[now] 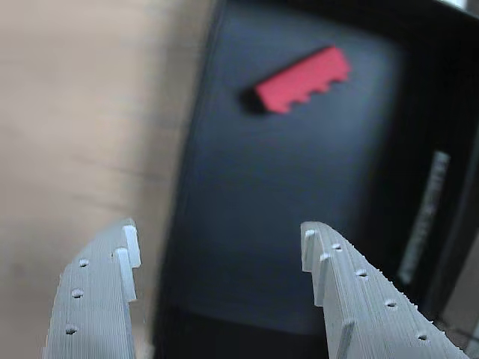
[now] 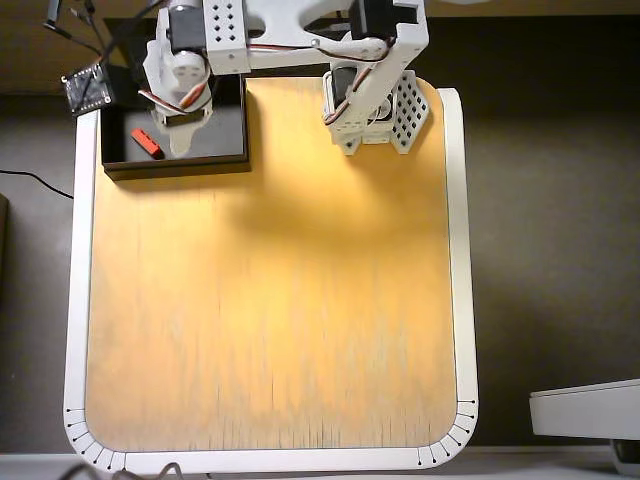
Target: Grasp a lego block and put it in the bin.
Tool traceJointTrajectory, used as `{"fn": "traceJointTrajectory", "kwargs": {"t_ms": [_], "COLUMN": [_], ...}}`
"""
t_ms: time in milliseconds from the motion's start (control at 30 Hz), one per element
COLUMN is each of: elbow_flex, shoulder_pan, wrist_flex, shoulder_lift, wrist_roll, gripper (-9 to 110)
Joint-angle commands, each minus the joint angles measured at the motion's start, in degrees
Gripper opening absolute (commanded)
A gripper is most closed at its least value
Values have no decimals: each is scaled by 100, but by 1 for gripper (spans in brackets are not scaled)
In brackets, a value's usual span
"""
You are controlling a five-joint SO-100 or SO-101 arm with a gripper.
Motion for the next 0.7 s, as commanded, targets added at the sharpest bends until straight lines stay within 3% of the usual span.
{"fn": "traceJointTrajectory", "kwargs": {"t_ms": [0, 267, 667], "elbow_flex": [-721, -721, -712], "shoulder_pan": [-853, -3015, -5862], "wrist_flex": [53, 44, 44], "shoulder_lift": [633, 1143, 1767], "wrist_roll": [-633, -1846, -2514], "gripper": [22, 22, 21]}}
